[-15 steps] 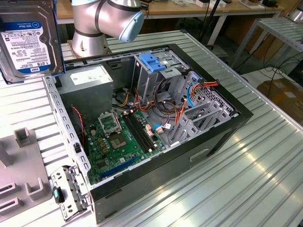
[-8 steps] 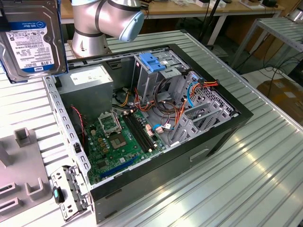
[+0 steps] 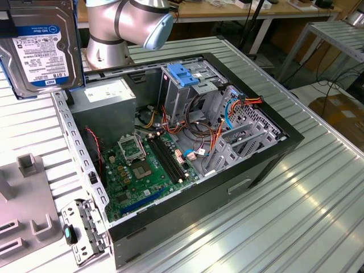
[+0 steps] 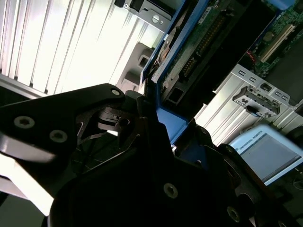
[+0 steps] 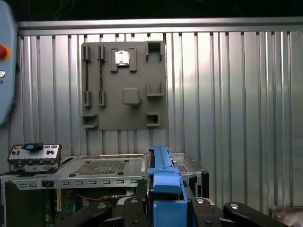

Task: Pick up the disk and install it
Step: 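Pick up the disk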

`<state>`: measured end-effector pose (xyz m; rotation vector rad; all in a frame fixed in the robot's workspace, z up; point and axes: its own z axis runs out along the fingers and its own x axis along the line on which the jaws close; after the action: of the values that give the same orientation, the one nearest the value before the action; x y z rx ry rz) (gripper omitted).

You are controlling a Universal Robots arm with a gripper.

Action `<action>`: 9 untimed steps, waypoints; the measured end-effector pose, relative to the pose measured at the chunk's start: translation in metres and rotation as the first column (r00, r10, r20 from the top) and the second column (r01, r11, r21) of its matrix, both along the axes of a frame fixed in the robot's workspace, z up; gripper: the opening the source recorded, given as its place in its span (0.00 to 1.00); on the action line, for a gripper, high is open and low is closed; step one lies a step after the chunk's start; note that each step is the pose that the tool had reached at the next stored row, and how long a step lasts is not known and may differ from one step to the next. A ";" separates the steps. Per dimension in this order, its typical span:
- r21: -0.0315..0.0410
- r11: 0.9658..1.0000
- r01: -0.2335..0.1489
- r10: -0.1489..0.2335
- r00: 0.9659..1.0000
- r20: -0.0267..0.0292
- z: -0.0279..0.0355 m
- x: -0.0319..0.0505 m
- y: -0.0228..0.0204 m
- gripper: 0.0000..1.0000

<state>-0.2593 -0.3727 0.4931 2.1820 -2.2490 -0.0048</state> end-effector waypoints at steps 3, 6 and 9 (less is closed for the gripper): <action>0.000 1.000 0.000 0.000 1.000 0.000 0.0000 0.0022 0.0000 0.37; 0.000 1.000 0.000 0.000 1.000 0.000 0.0000 0.0050 0.0000 0.37; 0.000 1.000 0.000 0.000 1.000 0.000 0.0000 0.0074 0.0000 0.37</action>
<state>-0.2519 -0.3726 0.4931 2.1819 -2.2491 -0.0048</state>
